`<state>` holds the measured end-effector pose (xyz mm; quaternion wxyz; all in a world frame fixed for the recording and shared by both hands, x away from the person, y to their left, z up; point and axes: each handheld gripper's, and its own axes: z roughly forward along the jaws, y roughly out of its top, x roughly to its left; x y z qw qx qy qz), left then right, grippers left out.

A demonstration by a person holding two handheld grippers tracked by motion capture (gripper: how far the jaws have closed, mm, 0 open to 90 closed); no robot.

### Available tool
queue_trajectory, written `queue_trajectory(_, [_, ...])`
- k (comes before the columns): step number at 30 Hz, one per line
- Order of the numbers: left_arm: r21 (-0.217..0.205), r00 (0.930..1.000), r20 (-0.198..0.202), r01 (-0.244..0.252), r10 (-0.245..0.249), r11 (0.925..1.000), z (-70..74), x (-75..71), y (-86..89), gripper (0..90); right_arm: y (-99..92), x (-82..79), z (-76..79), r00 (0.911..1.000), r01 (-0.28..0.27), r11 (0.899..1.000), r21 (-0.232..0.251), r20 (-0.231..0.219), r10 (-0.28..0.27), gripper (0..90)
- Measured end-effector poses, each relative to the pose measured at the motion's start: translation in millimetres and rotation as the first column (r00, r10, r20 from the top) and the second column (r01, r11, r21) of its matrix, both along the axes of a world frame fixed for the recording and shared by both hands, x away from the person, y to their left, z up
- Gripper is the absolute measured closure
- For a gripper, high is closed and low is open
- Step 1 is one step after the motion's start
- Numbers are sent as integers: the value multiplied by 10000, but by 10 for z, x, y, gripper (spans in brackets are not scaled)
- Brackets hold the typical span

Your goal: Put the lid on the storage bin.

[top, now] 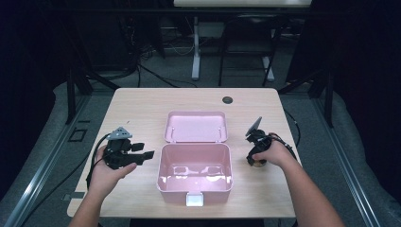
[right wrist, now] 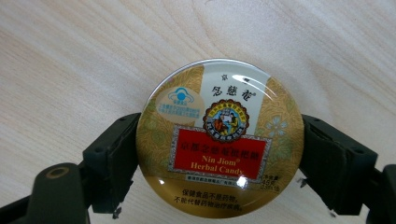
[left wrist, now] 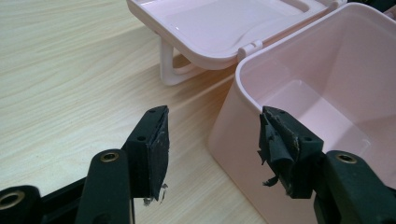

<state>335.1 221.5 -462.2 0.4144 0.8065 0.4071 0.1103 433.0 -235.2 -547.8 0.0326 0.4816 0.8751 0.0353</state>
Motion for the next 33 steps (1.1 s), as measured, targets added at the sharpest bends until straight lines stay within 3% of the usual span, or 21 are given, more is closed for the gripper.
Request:
queue_trajectory(8, [13,10000,7,21,-21,10000,-1,4,8,430,10,24,-9,9996,110,9999,-92,-247,-112,190])
queue_trajectory(24, [36,10000,3,26,-26,10000,-3,5,3,430,15,42,-17,9994,64,9999,-80,-329,-66,196])
queue_trajectory(31, [35,10000,15,15,-15,10000,-3,6,7,430,40,29,56,9998,24,9999,145,-203,-21,197])
queue_trajectory(33, [41,10000,-10,40,-40,10000,0,6,9,430,50,20,81,9996,-76,10000,-29,-266,76,197])
